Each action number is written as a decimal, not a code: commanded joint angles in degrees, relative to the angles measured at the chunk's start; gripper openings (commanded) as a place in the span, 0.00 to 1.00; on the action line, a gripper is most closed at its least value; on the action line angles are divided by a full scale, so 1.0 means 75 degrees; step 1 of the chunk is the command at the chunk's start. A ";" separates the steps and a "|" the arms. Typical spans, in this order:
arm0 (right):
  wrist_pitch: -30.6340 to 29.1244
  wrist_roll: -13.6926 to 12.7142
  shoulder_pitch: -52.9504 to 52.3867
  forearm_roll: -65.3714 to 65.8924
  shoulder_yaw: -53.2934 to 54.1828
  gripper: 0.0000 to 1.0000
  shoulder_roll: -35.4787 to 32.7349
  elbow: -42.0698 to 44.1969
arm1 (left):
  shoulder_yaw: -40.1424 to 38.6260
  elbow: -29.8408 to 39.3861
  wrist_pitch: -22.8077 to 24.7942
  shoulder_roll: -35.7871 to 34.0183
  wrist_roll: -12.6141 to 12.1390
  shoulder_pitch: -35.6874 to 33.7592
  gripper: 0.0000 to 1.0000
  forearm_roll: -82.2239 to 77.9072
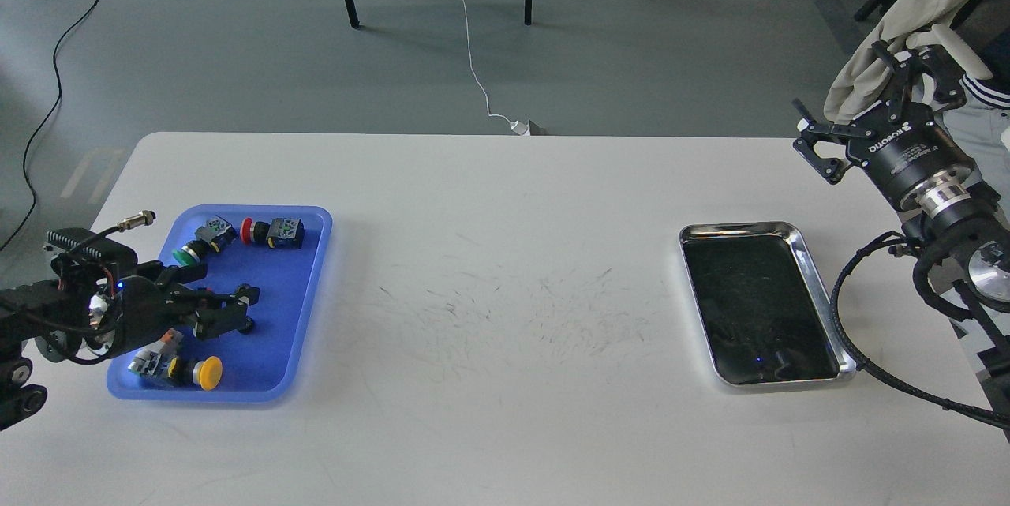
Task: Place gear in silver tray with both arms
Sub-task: 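Close the left gripper on the black gear and lift it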
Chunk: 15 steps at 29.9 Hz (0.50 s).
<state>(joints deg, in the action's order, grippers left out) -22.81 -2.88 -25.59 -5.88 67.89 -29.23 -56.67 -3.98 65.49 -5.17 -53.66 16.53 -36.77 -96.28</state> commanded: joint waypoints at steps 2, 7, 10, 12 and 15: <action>0.0006 -0.0002 0.0014 -0.0002 0.0007 0.99 -0.0087 -0.0002 | 0.0003 -0.0329 -0.0003 0.0298 -0.0001 -0.0008 0.86 -0.0007; -0.0006 -0.0002 0.0037 -0.0002 0.0042 0.99 -0.0145 -0.0002 | 0.0014 -0.0658 -0.0003 0.0615 -0.0013 -0.0008 0.84 -0.0007; -0.0006 -0.0002 0.0026 -0.0002 0.0042 0.99 -0.0145 -0.0002 | 0.0014 -0.0822 -0.0003 0.0733 -0.0001 0.0004 0.77 -0.0076; -0.0006 -0.0002 0.0037 -0.0002 0.0042 0.99 -0.0145 -0.0014 | 0.0026 -0.0927 -0.0014 0.0768 -0.0001 0.0004 0.69 -0.0252; -0.0006 -0.0002 0.0026 -0.0002 0.0054 0.99 -0.0145 -0.0014 | 0.0026 -0.1010 -0.0026 0.0768 0.0057 0.0016 0.52 -0.0428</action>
<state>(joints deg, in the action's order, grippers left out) -22.84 -2.89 -25.33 -5.90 68.26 -30.32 -56.72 -3.81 58.53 -5.22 -47.96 16.55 -36.76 -98.25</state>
